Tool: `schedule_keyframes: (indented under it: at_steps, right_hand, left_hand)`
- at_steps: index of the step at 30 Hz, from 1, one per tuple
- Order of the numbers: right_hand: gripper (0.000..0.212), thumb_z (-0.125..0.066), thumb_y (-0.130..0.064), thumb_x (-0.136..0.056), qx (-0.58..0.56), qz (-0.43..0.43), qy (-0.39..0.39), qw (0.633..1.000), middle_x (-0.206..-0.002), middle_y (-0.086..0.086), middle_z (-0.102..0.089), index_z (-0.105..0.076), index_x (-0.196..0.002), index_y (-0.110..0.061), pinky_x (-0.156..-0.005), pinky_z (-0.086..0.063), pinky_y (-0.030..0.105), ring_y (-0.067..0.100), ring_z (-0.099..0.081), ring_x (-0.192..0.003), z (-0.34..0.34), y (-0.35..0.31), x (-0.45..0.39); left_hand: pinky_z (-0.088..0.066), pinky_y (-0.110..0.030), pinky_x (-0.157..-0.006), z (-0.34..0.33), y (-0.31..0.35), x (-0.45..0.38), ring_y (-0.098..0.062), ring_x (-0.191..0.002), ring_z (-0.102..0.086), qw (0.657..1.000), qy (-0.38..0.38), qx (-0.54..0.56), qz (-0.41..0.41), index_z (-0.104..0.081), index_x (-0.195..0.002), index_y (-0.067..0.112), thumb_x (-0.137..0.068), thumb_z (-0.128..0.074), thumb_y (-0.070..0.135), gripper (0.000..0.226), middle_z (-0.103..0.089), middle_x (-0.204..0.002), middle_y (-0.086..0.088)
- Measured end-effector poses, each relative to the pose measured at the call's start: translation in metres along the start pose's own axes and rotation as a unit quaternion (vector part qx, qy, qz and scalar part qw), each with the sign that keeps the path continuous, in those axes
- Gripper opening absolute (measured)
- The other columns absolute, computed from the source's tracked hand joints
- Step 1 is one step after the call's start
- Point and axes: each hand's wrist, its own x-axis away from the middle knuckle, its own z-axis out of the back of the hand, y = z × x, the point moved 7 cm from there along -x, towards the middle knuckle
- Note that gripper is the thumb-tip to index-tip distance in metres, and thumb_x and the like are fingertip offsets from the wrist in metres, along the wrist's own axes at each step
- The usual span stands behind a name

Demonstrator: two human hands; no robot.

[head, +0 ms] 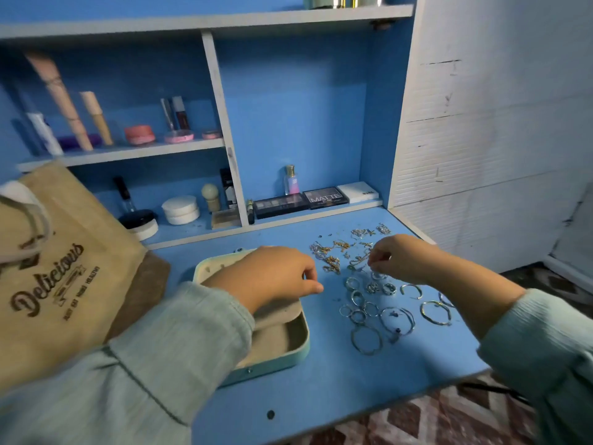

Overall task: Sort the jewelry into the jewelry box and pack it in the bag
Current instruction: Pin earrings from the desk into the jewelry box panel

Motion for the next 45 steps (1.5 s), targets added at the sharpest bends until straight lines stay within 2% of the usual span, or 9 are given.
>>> schedule_keyframes:
  at_steps: [2, 4, 7, 12, 17, 21, 28, 37, 45]
  right_hand:
    - [0.016, -0.055, -0.021, -0.090, 0.008, -0.002, -0.007, 1.000, -0.093, -0.007, -0.060, -0.064, -0.103, -0.021, -0.059, -0.041, 0.017, 0.009, -0.054, -0.079, -0.003, 0.004, -0.005]
    - [0.021, -0.055, -0.021, -0.090, 0.010, -0.002, -0.010, 1.000, -0.100, -0.005, -0.059, -0.062, -0.109, -0.021, -0.067, -0.043, 0.021, 0.012, -0.054, -0.082, -0.007, 0.007, -0.011]
    - [0.028, -0.056, -0.021, -0.089, 0.016, 0.008, -0.012, 1.000, -0.109, -0.003, -0.060, -0.060, -0.117, -0.024, -0.076, -0.046, 0.026, 0.014, -0.054, -0.088, -0.011, 0.008, -0.020]
    - [0.027, -0.058, -0.022, -0.087, 0.010, 0.026, -0.006, 1.000, -0.108, -0.003, -0.058, -0.065, -0.113, -0.029, -0.086, -0.050, 0.035, 0.017, -0.057, -0.094, -0.015, 0.007, -0.030]
    - [0.022, -0.060, -0.019, -0.085, 0.005, 0.025, 0.002, 1.000, -0.105, -0.004, -0.062, -0.071, -0.103, -0.025, -0.081, -0.051, 0.031, 0.017, -0.059, -0.093, -0.022, 0.011, -0.037]
    - [0.020, -0.060, -0.018, -0.086, 0.003, 0.011, 0.000, 1.000, -0.103, -0.005, -0.064, -0.070, -0.102, -0.024, -0.085, -0.050, 0.033, 0.016, -0.059, -0.095, -0.025, 0.018, -0.043]
    - [0.021, -0.058, -0.017, -0.086, 0.001, 0.006, -0.019, 1.000, -0.102, -0.005, -0.066, -0.070, -0.102, -0.025, -0.086, -0.050, 0.031, 0.015, -0.060, -0.094, -0.027, 0.022, -0.047]
    - [0.022, -0.055, -0.016, -0.086, 0.025, 0.004, -0.061, 0.998, -0.099, 0.002, -0.071, -0.072, -0.100, -0.015, -0.083, -0.054, 0.035, 0.022, -0.064, -0.092, -0.024, 0.017, -0.048]
    - [0.021, -0.055, -0.015, -0.086, 0.024, -0.003, -0.067, 0.997, -0.100, 0.007, -0.070, -0.071, -0.099, -0.011, -0.084, -0.054, 0.037, 0.026, -0.064, -0.095, -0.022, 0.016, -0.049]
  left_hand:
    - [-0.035, -0.027, -0.075, -0.005, 0.003, -0.017, -0.009, -0.087, -0.048, 0.999, -0.040, -0.010, -0.009, -0.059, -0.104, 0.030, -0.091, -0.048, 0.049, 0.025, -0.061, -0.104, 0.010]
    - [-0.039, -0.027, -0.078, -0.010, 0.004, -0.034, -0.010, -0.089, -0.048, 0.997, -0.072, -0.001, -0.008, -0.058, -0.106, 0.028, -0.092, -0.047, 0.048, 0.027, -0.060, -0.106, 0.009]
    - [-0.043, -0.029, -0.085, -0.013, 0.005, -0.059, -0.011, -0.092, -0.050, 0.997, -0.079, 0.018, -0.007, -0.059, -0.109, 0.026, -0.092, -0.048, 0.047, 0.029, -0.060, -0.111, 0.007]
    - [-0.045, -0.031, -0.091, -0.011, 0.004, -0.095, -0.012, -0.101, -0.054, 0.997, -0.053, 0.059, 0.007, -0.061, -0.109, 0.026, -0.092, -0.053, 0.041, 0.024, -0.061, -0.113, 0.009]
    - [-0.042, -0.027, -0.090, -0.010, -0.004, -0.119, -0.012, -0.108, -0.053, 0.994, -0.025, 0.103, 0.028, -0.060, -0.116, 0.027, -0.092, -0.055, 0.032, 0.025, -0.058, -0.120, 0.008]
    - [-0.041, -0.023, -0.086, -0.014, -0.006, -0.131, -0.011, -0.103, -0.054, 0.990, -0.013, 0.141, 0.026, -0.061, -0.116, 0.026, -0.092, -0.057, 0.027, 0.025, -0.059, -0.116, 0.006]
    - [-0.046, -0.031, -0.089, -0.018, -0.027, -0.147, -0.017, -0.102, -0.056, 0.979, 0.041, 0.183, 0.085, -0.057, -0.112, 0.028, -0.090, -0.056, 0.020, 0.024, -0.060, -0.112, 0.003]
    - [-0.037, -0.041, -0.104, -0.018, -0.030, -0.168, -0.023, -0.121, -0.044, 0.990, 0.050, 0.109, 0.076, -0.056, -0.124, 0.029, -0.095, -0.049, 0.027, 0.030, -0.051, -0.129, 0.001]
    - [-0.021, -0.041, -0.100, -0.016, -0.019, -0.182, -0.020, -0.124, -0.038, 0.996, 0.072, 0.015, 0.054, -0.061, -0.117, 0.039, -0.097, -0.042, 0.038, 0.027, -0.052, -0.128, 0.008]
